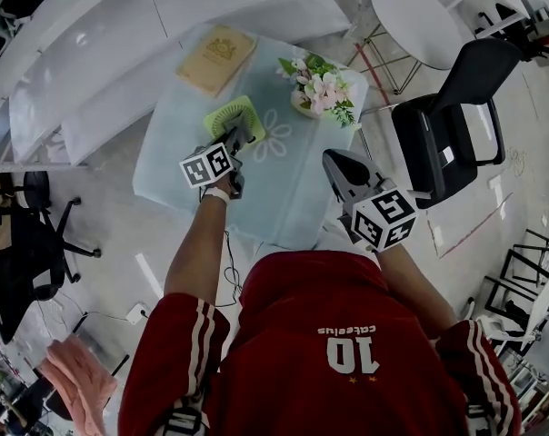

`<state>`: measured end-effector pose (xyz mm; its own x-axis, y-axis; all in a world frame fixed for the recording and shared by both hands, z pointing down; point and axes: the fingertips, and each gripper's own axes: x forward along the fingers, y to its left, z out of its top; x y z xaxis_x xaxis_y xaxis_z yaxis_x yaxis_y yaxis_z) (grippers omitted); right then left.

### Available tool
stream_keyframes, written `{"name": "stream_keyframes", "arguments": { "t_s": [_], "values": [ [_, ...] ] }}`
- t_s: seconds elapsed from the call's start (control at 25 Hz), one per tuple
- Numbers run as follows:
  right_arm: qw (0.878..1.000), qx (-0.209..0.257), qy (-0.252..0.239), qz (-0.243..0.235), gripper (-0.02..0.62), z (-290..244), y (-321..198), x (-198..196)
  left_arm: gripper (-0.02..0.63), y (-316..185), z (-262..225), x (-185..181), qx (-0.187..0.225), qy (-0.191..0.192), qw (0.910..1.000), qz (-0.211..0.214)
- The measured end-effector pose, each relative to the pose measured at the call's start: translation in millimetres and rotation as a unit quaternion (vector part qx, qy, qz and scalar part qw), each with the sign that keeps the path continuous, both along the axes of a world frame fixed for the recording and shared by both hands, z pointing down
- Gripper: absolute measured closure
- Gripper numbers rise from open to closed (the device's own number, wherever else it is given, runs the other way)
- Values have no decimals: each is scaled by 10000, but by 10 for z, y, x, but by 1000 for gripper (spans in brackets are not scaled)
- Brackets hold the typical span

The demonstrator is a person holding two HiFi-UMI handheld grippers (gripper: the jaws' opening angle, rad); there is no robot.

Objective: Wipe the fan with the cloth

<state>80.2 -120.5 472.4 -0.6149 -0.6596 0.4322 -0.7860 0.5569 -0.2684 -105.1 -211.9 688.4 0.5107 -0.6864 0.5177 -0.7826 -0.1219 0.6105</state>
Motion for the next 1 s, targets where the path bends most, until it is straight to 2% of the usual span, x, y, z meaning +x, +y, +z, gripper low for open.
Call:
{"name": "stream_keyframes", "arguments": {
  "t_s": [1.0],
  "values": [
    [9999, -25, 77, -101, 592, 1, 44, -193, 580, 127, 43, -289, -46, 125, 9996, -268]
  ]
}}
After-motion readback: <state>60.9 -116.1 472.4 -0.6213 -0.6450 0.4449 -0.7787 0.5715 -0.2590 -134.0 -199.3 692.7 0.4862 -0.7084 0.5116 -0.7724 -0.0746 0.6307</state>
